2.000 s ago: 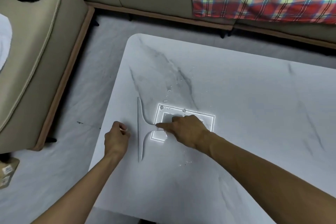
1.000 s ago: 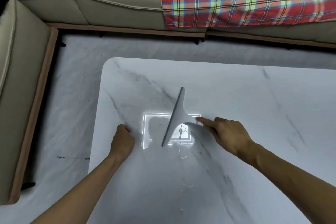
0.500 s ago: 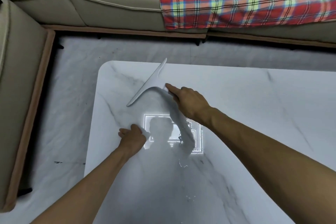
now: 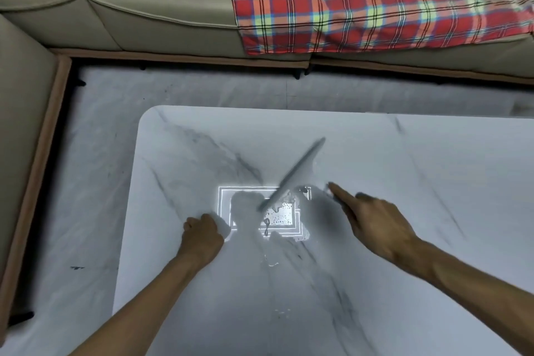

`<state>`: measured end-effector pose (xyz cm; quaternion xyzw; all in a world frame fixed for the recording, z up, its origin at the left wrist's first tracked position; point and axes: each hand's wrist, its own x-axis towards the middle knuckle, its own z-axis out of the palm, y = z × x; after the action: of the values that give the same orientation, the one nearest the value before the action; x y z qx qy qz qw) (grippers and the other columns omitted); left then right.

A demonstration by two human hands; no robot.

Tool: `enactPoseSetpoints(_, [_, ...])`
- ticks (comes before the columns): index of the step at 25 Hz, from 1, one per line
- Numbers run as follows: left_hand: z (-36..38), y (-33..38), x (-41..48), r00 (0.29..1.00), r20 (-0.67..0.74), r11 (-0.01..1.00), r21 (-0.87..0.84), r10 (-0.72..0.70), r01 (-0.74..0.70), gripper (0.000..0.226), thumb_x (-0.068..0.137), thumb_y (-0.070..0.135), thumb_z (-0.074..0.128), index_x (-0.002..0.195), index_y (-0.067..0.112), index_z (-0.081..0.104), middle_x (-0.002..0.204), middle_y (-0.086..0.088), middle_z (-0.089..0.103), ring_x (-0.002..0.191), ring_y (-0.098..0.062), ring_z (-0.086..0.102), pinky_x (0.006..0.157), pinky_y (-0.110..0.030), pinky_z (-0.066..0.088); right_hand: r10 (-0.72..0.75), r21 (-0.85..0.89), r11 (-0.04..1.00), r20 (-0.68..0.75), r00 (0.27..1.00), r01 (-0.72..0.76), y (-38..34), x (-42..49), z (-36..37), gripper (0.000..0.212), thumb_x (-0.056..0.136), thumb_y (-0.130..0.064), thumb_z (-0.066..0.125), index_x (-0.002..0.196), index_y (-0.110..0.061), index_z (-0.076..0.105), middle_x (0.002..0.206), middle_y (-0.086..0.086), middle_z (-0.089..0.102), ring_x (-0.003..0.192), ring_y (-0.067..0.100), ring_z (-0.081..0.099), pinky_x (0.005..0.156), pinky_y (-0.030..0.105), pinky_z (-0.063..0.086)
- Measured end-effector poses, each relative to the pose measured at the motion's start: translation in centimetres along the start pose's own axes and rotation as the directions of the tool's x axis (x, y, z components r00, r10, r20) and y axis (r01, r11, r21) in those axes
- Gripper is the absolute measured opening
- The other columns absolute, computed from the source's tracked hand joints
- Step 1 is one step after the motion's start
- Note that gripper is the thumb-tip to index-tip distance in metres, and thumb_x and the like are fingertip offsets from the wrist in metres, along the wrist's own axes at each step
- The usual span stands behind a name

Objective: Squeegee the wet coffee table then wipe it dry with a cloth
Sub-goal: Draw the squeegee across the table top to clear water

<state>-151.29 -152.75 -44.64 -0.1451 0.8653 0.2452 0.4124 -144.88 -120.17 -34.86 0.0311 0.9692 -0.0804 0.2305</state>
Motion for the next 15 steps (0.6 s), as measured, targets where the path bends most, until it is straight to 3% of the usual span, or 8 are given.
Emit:
enactPoseSetpoints(2, [1.5, 1.0, -1.4, 0.997, 0.059, 0.999, -0.004, 0.044, -0.044, 0.017, 0.083, 0.004, 0.037, 0.098, 0.009, 0.044, 0.117, -0.018, 0.038, 0.124, -0.034, 0.037, 0.097, -0.031, 0.041, -0.009, 0.1, 0.995, -0.108, 0.994, 0.02, -1.2, 4.6, -1.6, 0.046, 0.103, -0.033, 0.032, 0.147, -0.039, 0.024, 0.088, 0.011, 0.061, 0.079, 0.039, 0.061, 0.067, 0.04, 0.05])
enactPoseSetpoints(3, [2.1, 1.4, -1.7, 0.994, 0.098, 0.999, -0.012, 0.043, -0.042, 0.016, 0.083, 0.003, 0.035, 0.095, 0.011, 0.042, 0.126, -0.022, 0.035, 0.133, -0.036, 0.03, 0.098, -0.03, 0.039, 0.023, 0.154, 0.988, -0.129, 0.991, -0.002, -2.1, 7.1, -1.8, 0.045, 0.103, -0.03, 0.032, 0.148, -0.034, 0.026, 0.092, 0.015, 0.063, 0.082, 0.04, 0.059, 0.069, 0.04, 0.049])
enactPoseSetpoints(5, [2.5, 2.1, -1.6, 0.988, 0.155, 1.0, 0.012, 0.008, -0.01, 0.023, 0.086, 0.004, 0.035, 0.108, 0.009, 0.043, 0.15, -0.032, 0.011, 0.146, -0.036, 0.005, 0.11, -0.033, 0.03, 0.103, 0.212, 0.974, -0.117, 0.988, -0.077, -3.3, 10.8, -2.0, 0.043, 0.104, -0.027, 0.032, 0.147, -0.027, 0.029, 0.097, 0.019, 0.064, 0.084, 0.04, 0.056, 0.068, 0.039, 0.045])
enactPoseSetpoints(6, [2.6, 2.2, -1.2, 0.985, 0.169, 1.0, 0.026, -0.013, 0.009, 0.033, 0.088, 0.006, 0.038, 0.121, 0.006, 0.041, 0.153, -0.033, 0.004, 0.146, -0.038, 0.001, 0.115, -0.039, 0.026, 0.138, 0.229, 0.967, -0.096, 0.986, -0.113, -3.4, 11.5, -1.7, 0.042, 0.104, -0.026, 0.032, 0.145, -0.026, 0.03, 0.098, 0.019, 0.064, 0.083, 0.04, 0.055, 0.068, 0.038, 0.043])
enactPoseSetpoints(8, [2.2, 2.2, -0.4, 0.982, 0.169, 0.995, 0.061, -0.083, 0.074, 0.047, 0.088, 0.008, 0.043, 0.135, 0.004, 0.037, 0.149, -0.034, 0.016, 0.141, -0.043, 0.018, 0.113, -0.048, 0.031, 0.156, 0.245, 0.96, -0.053, 0.986, -0.138, -3.0, 10.4, -0.4, 0.039, 0.103, -0.024, 0.031, 0.142, -0.027, 0.032, 0.095, 0.019, 0.065, 0.079, 0.04, 0.055, 0.066, 0.038, 0.045])
enactPoseSetpoints(10, [1.9, 2.3, 0.1, 0.989, 0.112, 0.994, 0.064, -0.1, 0.093, 0.046, 0.088, 0.008, 0.047, 0.133, 0.0, 0.041, 0.142, -0.031, 0.032, 0.13, -0.046, 0.037, 0.107, -0.05, 0.039, 0.145, 0.236, 0.962, -0.009, 0.989, -0.139, -2.2, 7.3, 0.8, 0.039, 0.102, -0.021, 0.032, 0.14, -0.029, 0.033, 0.09, 0.017, 0.066, 0.074, 0.039, 0.057, 0.065, 0.041, 0.05])
enactPoseSetpoints(13, [2.0, 2.1, -0.3, 0.987, 0.128, 0.993, 0.072, -0.099, 0.09, 0.046, 0.09, 0.005, 0.043, 0.135, -0.004, 0.037, 0.146, -0.033, 0.023, 0.135, -0.04, 0.029, 0.109, -0.048, 0.034, 0.201, 0.196, 0.959, 0.045, 0.979, -0.206, -0.6, 2.1, 2.1, 0.05, 0.101, -0.021, 0.035, 0.148, -0.03, 0.024, 0.088, 0.016, 0.065, 0.077, 0.039, 0.061, 0.067, 0.04, 0.05])
enactPoseSetpoints(15, [2.1, 1.8, -0.5, 0.99, 0.133, 0.997, 0.073, -0.048, 0.038, 0.038, 0.087, 0.002, 0.045, 0.125, 0.002, 0.042, 0.145, -0.03, 0.023, 0.135, -0.035, 0.028, 0.104, -0.039, 0.038, 0.257, 0.134, 0.954, 0.098, 0.961, -0.269, -0.2, -1.7, 2.5, 0.053, 0.099, -0.019, 0.037, 0.148, -0.031, 0.023, 0.079, 0.01, 0.061, 0.071, 0.035, 0.06, 0.063, 0.037, 0.049])
